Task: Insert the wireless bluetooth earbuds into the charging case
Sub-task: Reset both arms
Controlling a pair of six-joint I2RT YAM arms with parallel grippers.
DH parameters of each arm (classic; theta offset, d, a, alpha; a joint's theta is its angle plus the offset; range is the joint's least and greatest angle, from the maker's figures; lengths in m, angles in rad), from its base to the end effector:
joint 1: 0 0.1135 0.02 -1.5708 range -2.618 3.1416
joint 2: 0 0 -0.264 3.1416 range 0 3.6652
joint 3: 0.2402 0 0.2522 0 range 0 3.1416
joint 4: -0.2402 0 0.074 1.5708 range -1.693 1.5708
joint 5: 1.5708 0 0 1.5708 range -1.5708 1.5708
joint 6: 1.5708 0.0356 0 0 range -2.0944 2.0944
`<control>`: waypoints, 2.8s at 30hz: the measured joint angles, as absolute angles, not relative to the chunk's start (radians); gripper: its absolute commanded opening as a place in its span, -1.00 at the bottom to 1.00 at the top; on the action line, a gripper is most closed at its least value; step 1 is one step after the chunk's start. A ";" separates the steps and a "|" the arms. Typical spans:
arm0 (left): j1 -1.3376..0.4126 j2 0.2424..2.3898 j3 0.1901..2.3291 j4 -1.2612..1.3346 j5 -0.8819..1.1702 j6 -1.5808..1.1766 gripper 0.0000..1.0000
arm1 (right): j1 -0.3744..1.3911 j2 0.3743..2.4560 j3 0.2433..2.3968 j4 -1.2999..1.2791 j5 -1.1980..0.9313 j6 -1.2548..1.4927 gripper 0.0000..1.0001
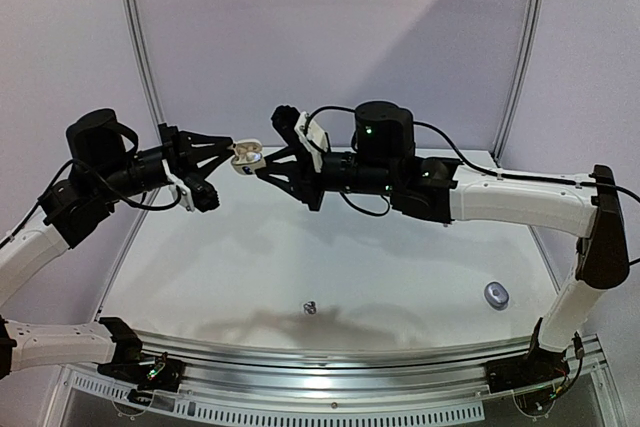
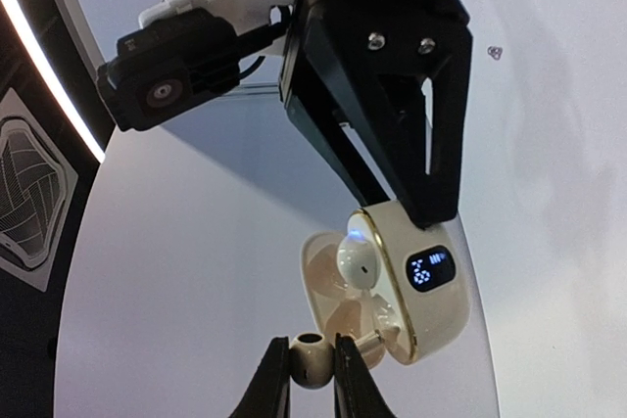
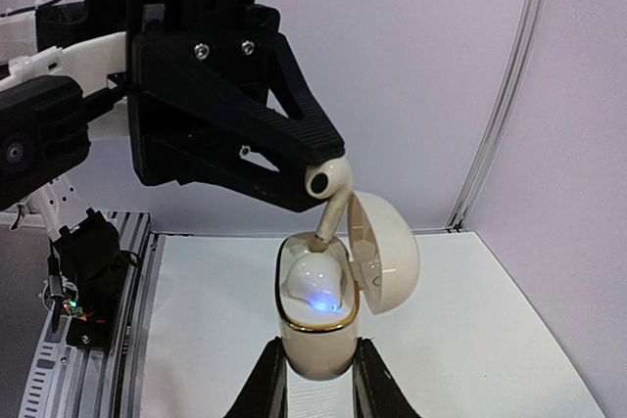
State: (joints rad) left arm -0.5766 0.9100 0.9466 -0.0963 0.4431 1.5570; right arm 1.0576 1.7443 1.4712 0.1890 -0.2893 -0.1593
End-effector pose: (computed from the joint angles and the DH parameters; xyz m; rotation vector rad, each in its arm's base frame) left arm 0.1648 -0.1254 0.3845 1.5683 0.4764 0.3925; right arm 0.2000 0.3756 0.3562 -1.1716 1.2791 0.9118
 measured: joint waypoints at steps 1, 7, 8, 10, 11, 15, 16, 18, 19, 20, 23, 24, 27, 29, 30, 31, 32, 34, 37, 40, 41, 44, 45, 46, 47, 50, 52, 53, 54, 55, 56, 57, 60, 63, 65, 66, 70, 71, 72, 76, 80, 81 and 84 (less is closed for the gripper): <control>-0.577 0.910 0.947 -0.098 0.444 1.559 -1.00 | 1.058 1.742 1.471 0.189 -0.286 -0.162 -1.00; -0.577 0.910 0.947 -0.105 0.444 1.564 -1.00 | 1.061 1.740 1.471 0.192 -0.256 -0.172 -1.00; -0.578 0.910 0.946 -0.104 0.443 1.564 -1.00 | 1.062 1.740 1.471 0.192 -0.250 -0.175 -1.00; -0.583 0.908 0.935 -0.082 0.434 1.567 -1.00 | 1.066 1.740 1.471 0.192 -0.235 -0.186 -1.00; -0.589 0.907 0.924 -0.063 0.428 1.570 -1.00 | 1.068 1.740 1.471 0.192 -0.226 -0.189 -1.00; -0.625 0.907 0.884 0.007 0.385 1.578 -1.00 | 1.077 1.740 1.471 0.191 -0.186 -0.200 -1.00; -0.634 0.907 0.882 0.018 0.369 1.578 -1.00 | 1.079 1.740 1.471 0.192 -0.170 -0.201 -1.00; -0.649 0.907 0.882 0.034 0.332 1.573 -1.00 | 1.085 1.740 1.471 0.196 -0.136 -0.204 -1.00; -0.657 0.907 0.882 0.044 0.315 1.566 -1.00 | 1.087 1.740 1.471 0.198 -0.112 -0.205 -1.00; -0.668 0.907 0.881 0.050 0.295 1.561 -1.00 | 1.089 1.740 1.471 0.202 -0.088 -0.208 -1.00; -0.692 0.907 0.881 0.070 0.239 1.546 -1.00 | 1.093 1.740 1.471 0.211 -0.033 -0.216 -1.00; -0.698 0.907 0.881 0.075 0.219 1.541 -1.00 | 1.093 1.740 1.471 0.211 -0.017 -0.219 -1.00; -0.710 0.907 0.881 0.079 0.162 1.533 -1.00 | 1.095 1.740 1.471 0.213 0.018 -0.227 -1.00; -0.715 0.907 0.881 0.081 0.115 1.531 -1.00 | 1.098 1.740 1.470 0.220 0.046 -0.235 -1.00; -0.717 0.907 0.881 0.084 0.097 1.529 -1.00 | 1.100 1.740 1.467 0.226 0.058 -0.243 -1.00; -0.719 0.908 0.881 0.089 0.075 1.528 -1.00 | 1.103 1.740 1.465 0.231 0.070 -0.250 -1.00; -0.722 0.908 0.881 0.094 0.056 1.527 -1.00 | 1.107 1.740 1.463 0.236 0.078 -0.258 -1.00; -0.728 0.909 0.881 0.108 0.029 1.526 -1.00 | 1.116 1.740 1.456 0.247 0.096 -0.277 -1.00; -0.736 0.910 0.876 0.146 0.009 1.525 -1.00 | 1.131 1.740 1.450 0.259 0.105 -0.310 -1.00; -0.739 0.910 0.865 0.173 0.005 1.517 -1.00 | 1.139 1.740 1.445 0.274 0.118 -0.339 -1.00; -0.740 0.910 0.864 0.175 0.005 1.513 -1.00 | 1.141 1.740 1.444 0.278 0.122 -0.345 -1.00; -0.740 0.907 0.859 0.174 0.009 1.490 -1.00 | 1.141 1.740 1.441 0.292 0.130 -0.358 -1.00; -0.740 0.903 0.854 0.174 0.012 1.484 -1.00 | 1.141 1.740 1.439 0.297 0.133 -0.361 -1.00; -0.740 0.897 0.850 0.173 0.015 1.478 -1.00 | 1.141 1.740 1.436 0.301 0.135 -0.365 -1.00; -0.740 0.892 0.844 0.178 0.019 1.477 -1.00 | 1.141 1.740 1.433 0.305 0.137 -0.367 -1.00; -0.740 0.881 0.810 0.229 0.039 1.485 -1.00 | 1.141 1.740 1.417 0.326 0.137 -0.376 -1.00; -0.740 0.883 0.786 0.274 0.049 1.495 -1.00 | 1.141 1.740 1.404 0.337 0.136 -0.383 -1.00; -0.740 0.885 0.776 0.295 0.057 1.500 -1.00 | 1.141 1.740 1.397 0.341 0.136 -0.387 -1.00; -0.740 0.887 0.771 0.305 0.063 1.500 -1.00 | 1.141 1.740 1.392 0.342 0.136 -0.389 -1.00; -0.740 0.888 0.770 0.312 0.068 1.500 -1.00 | 1.141 1.740 1.390 0.342 0.136 -0.391 -1.00; -0.740 0.889 0.770 0.316 0.074 1.500 -1.00 | 1.141 1.739 1.386 0.344 0.136 -0.395 -1.00; -0.740 0.889 0.770 0.318 0.079 1.500 -1.00 | 1.142 1.737 1.383 0.346 0.136 -0.398 -1.00; -0.740 0.889 0.770 0.320 0.094 1.501 -1.00 | 1.143 1.723 1.368 0.352 0.134 -0.402 -1.00; -0.740 0.889 0.772 0.306 0.106 1.500 -1.00 | 1.145 1.705 1.347 0.369 0.133 -0.405 -1.00; -0.740 0.889 0.774 0.288 0.118 1.499 -1.00 | 1.147 1.698 1.346 0.376 0.133 -0.410 -1.00; -0.740 0.889 0.775 0.280 0.123 1.498 -1.00 | 1.148 1.695 1.346 0.380 0.133 -0.413 -1.00; -0.740 0.891 0.775 0.273 0.139 1.505 -1.00 | 1.151 1.686 1.346 0.390 0.120 -0.429 -1.00; -0.740 0.891 0.775 0.277 0.145 1.511 -1.00 | 1.152 1.684 1.346 0.390 0.118 -0.430 -1.00; -0.740 0.891 0.775 0.280 0.147 1.517 -1.00 | 1.153 1.684 1.346 0.390 0.117 -0.431 -1.00; -0.742 0.892 0.774 0.312 0.150 1.542 -1.00 | 1.156 1.684 1.346 0.389 0.116 -0.432 -1.00; -0.742 0.892 0.773 0.337 0.150 1.565 -1.00 | 1.158 1.684 1.347 0.385 0.116 -0.435 -1.00; -0.742 0.892 0.773 0.339 0.150 1.569 -1.00 | 1.158 1.684 1.348 0.383 0.115 -0.436 -1.00; -0.743 0.893 0.773 0.336 0.150 1.578 -1.00 | 1.158 1.684 1.349 0.382 0.111 -0.441 -1.00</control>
